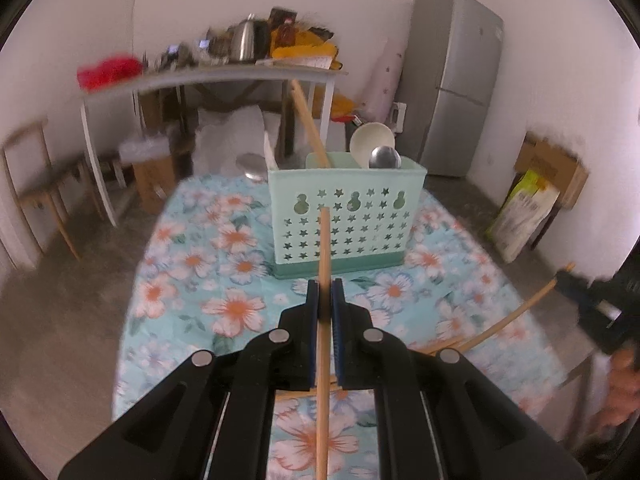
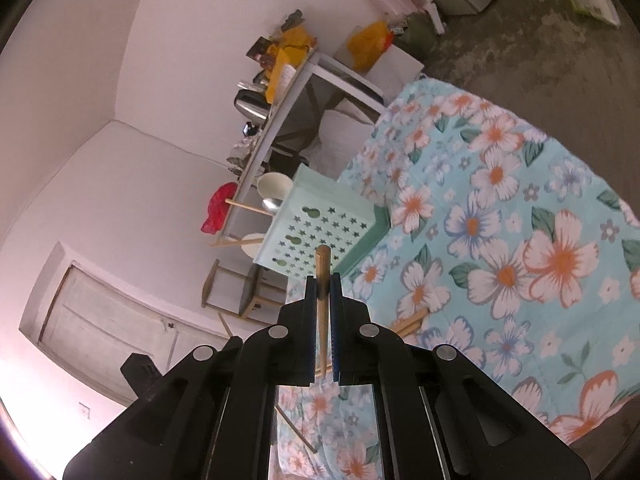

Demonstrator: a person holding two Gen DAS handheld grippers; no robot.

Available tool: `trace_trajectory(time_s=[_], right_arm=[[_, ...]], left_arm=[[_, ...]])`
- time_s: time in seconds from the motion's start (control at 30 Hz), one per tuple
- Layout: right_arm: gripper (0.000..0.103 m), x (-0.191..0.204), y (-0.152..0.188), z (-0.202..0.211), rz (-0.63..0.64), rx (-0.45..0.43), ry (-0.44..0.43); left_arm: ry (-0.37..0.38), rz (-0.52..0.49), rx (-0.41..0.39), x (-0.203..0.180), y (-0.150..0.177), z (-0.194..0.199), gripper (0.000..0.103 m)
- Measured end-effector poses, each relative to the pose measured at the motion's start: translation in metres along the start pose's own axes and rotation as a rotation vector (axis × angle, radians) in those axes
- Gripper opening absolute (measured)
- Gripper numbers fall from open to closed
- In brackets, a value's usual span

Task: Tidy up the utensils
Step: 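Lift both held chopsticks upright and carry them over the green caddy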

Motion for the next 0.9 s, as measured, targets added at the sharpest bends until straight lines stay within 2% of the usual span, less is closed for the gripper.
trace_trajectory(time_s=[0.17, 0.23, 0.33, 0.5, 0.63, 0.77, 0.9], right_arm=[[0.004, 0.0, -0.007, 0.005, 0.015, -0.017, 0.006], [0.004, -0.002, -0.009, 0.006, 0.017, -0.018, 0.01], [0.004, -0.006, -0.01, 0.005, 0.018, -0.018, 0.022], [0.004, -0.008, -0.014, 0.005, 0.02, -0.021, 0.035], [0.004, -0.008, -0.017, 0.009, 0.026, -0.034, 0.043], [0.004, -0.008, -0.018, 0.01, 0.025, -0.037, 0.047], [0.004, -0.008, -0.019, 0.012, 0.025, -0.036, 0.049]], left_arm=[[0.171, 0.284, 0.087, 0.044, -0.005, -0.013, 0.006], [0.198, 0.376, 0.113, 0.062, -0.002, -0.018, 0.006], [0.199, 0.423, 0.118, 0.075, 0.003, -0.019, 0.006], [0.257, 0.481, 0.103, 0.083, 0.002, -0.013, 0.006], [0.294, 0.453, -0.001, 0.081, -0.028, 0.004, 0.006], [0.32, 0.401, -0.184, 0.072, -0.082, 0.027, 0.006], [0.303, 0.342, -0.359, 0.063, -0.13, 0.044, 0.006]])
Point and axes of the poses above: each gripper's, at about its wrist camera, not at the fingertips, and z roughly against the way its jaws point, x to its left, y to its underside, the point moved 3 cm from there along -z, roughly the way its jaws point, and after that the axes turned 4 degrees about y, right-handed, at the moved point
